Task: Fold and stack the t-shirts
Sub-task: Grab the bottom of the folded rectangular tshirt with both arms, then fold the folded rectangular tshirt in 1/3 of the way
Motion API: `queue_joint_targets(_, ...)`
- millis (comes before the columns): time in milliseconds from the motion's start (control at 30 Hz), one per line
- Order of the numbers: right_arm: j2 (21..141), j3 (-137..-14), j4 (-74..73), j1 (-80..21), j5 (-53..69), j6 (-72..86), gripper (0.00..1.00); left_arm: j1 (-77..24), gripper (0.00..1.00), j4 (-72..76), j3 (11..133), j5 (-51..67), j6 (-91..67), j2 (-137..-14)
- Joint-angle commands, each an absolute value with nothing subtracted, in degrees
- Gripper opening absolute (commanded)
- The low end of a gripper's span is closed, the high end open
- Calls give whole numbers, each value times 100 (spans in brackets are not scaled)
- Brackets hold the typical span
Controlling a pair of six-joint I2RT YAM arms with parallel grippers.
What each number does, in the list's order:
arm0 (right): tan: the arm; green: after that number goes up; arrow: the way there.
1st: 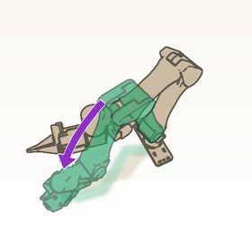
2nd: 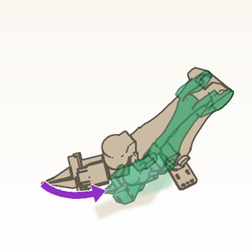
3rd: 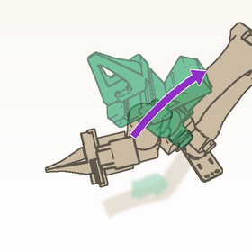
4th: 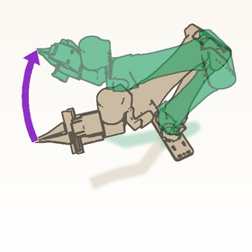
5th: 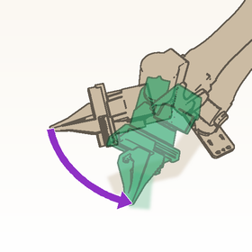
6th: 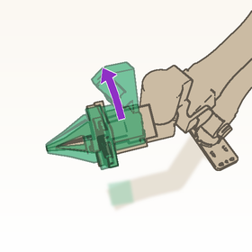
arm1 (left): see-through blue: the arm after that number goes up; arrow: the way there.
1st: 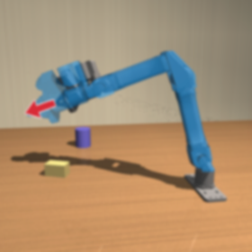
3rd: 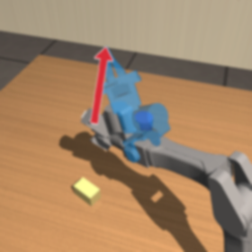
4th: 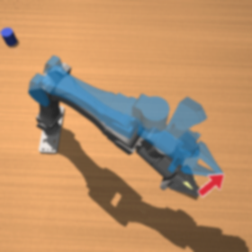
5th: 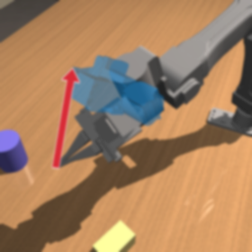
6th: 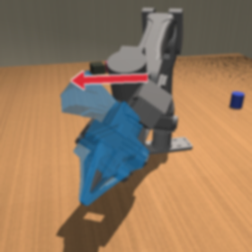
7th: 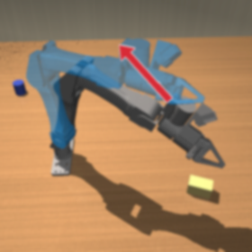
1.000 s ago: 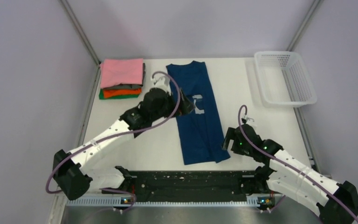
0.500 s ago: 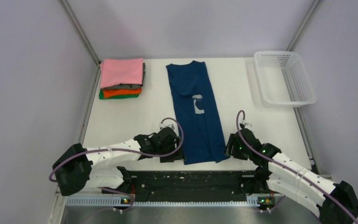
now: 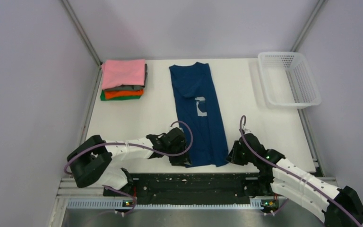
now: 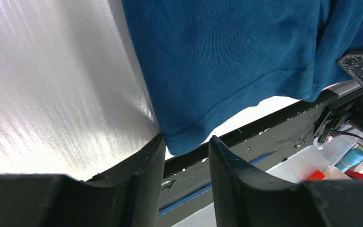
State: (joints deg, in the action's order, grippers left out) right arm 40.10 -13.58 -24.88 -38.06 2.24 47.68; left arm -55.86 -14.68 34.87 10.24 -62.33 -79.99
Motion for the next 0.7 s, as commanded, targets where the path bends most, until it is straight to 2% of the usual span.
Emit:
queue_joint_targets(0, 3769, -1250, -2548, -3756, 693, 4894, 11, -5621, 42, -1492, 3430, 1025, -6303, -8183)
queue_joint_targets(67, 3667, -1162, -2534, -3753, 864, 4970, 10, -5617, 39, -1498, 3386, 958, -6338, -8209)
queue_joint_targets(200, 3573, -1040, -2538, -3753, 979, 5029, 8, -5620, 26, -1609, 3407, 774, -6389, -8305)
queue_joint_targets(233, 3560, -1037, -2532, -3753, 988, 5035, 6, -5624, 18, -1632, 3417, 790, -6390, -8334)
queue_joint_targets(267, 3553, -1045, -2543, -3753, 1009, 5032, 4, -5619, 4, -1682, 3419, 813, -6397, -8343)
queue_joint_targets(300, 3537, -1048, -2543, -3757, 1048, 5012, 2, -5620, 0, -1759, 3416, 822, -6420, -8348)
queue_joint_targets(533, 3312, -980, -3028, -3762, 1660, 4874, 0, -5767, 0, -2044, 3150, 908, -6555, -7684)
queue_joint_targets(667, 3037, -1157, -2688, -3764, 1773, 4846, 0, -5769, 0, -1888, 3196, 867, -6406, -7315)
